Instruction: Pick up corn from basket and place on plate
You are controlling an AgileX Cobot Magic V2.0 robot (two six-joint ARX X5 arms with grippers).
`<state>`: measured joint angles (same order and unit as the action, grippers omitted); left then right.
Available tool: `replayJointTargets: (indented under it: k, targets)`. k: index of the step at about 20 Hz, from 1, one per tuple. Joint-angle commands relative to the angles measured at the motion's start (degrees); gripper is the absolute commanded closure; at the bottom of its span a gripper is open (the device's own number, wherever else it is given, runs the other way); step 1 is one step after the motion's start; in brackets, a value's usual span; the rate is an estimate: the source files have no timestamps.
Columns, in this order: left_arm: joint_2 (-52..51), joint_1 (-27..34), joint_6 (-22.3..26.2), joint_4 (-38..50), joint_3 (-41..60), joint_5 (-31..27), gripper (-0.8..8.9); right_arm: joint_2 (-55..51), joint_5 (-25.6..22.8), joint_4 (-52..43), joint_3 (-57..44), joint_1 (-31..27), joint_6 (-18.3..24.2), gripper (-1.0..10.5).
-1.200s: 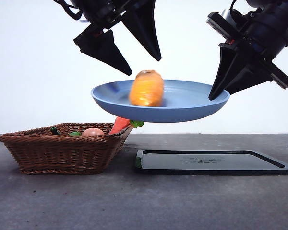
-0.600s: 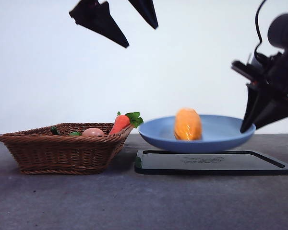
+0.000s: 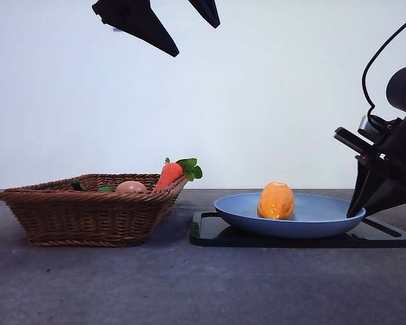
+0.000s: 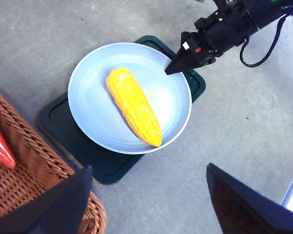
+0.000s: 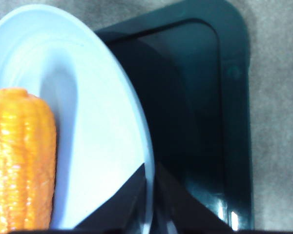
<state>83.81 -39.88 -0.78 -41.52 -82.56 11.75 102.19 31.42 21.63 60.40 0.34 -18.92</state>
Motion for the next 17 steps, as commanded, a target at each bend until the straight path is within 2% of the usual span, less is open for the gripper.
replayJointTargets:
  k: [1, 5, 6, 8, 12, 15, 17]
  targets:
    - [0.1, -0.5, 0.3, 0.4, -1.3, -0.2, 4.32, 1.2, 0.1, -0.6, 1.1, 0.1, 0.7, 9.4]
    - [0.1, -0.5, 0.3, 0.4, -1.3, -0.2, 4.32, 1.1, 0.8, -0.6, 1.2, 0.1, 1.0, 7.5]
    - [0.1, -0.5, 0.3, 0.4, -1.3, -0.2, 4.32, 1.0, 1.9, -0.6, 1.2, 0.1, 1.3, 7.3]
    - [0.1, -0.5, 0.3, 0.3, -1.3, -0.2, 4.34, 0.0, 3.1, -0.2, 1.2, -0.1, 1.4, 7.3]
    - [0.1, -0.5, 0.3, 0.3, -1.3, -0.2, 4.35, -7.5, 1.6, 3.3, 1.2, -0.5, 2.7, 7.3]
    - [0.1, -0.5, 0.3, 0.3, -1.3, -0.2, 4.35, -16.1, 1.1, 11.5, 1.2, -0.3, 7.6, 7.3]
    - [0.1, -0.5, 0.3, 0.3, -1.3, -0.2, 4.36, -22.4, -1.2, 17.6, 1.2, 0.8, 11.0, 7.3]
